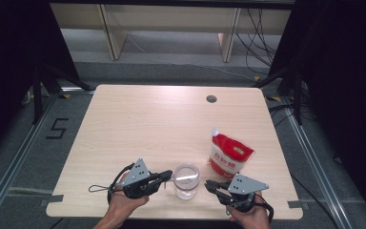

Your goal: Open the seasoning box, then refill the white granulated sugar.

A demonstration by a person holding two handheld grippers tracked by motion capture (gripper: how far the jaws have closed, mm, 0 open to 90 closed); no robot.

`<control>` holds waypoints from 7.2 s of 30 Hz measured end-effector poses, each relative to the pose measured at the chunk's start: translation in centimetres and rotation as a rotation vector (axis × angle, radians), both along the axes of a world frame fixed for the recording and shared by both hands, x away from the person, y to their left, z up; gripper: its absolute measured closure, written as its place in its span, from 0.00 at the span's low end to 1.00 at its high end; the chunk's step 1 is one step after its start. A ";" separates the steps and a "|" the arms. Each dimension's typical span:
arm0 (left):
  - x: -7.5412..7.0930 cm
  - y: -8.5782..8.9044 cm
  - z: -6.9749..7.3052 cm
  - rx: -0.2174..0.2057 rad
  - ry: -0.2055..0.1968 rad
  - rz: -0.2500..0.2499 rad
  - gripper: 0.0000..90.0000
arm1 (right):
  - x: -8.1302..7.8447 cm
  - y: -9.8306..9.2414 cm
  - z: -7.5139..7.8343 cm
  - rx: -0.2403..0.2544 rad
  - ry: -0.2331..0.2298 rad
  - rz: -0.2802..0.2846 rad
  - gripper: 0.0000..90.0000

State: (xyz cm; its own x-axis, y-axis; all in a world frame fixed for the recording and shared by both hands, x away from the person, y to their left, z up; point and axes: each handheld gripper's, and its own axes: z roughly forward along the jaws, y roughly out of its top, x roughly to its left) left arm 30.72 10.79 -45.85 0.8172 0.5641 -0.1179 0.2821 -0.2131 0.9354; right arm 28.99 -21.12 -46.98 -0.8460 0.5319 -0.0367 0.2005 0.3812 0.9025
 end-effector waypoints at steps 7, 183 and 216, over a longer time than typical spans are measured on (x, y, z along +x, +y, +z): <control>0.1 0.3 -0.3 -0.016 -0.004 0.008 0.99 | 0.4 0.6 0.0 -0.007 -0.002 0.018 0.97; -0.9 3.3 -3.7 0.190 0.113 0.032 0.18 | -0.2 -8.6 -0.8 0.042 0.036 -0.335 0.24; -1.2 3.6 -3.4 0.171 0.106 0.030 0.18 | 2.1 -8.0 -1.3 0.040 0.021 -0.350 0.21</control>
State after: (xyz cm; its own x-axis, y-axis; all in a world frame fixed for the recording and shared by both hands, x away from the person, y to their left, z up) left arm 29.55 14.39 -49.28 0.7879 0.6072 -0.1024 0.3852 -0.3564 0.8512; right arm 31.04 -29.08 -48.30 -0.6124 0.7905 0.0055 0.3315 0.2504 0.9096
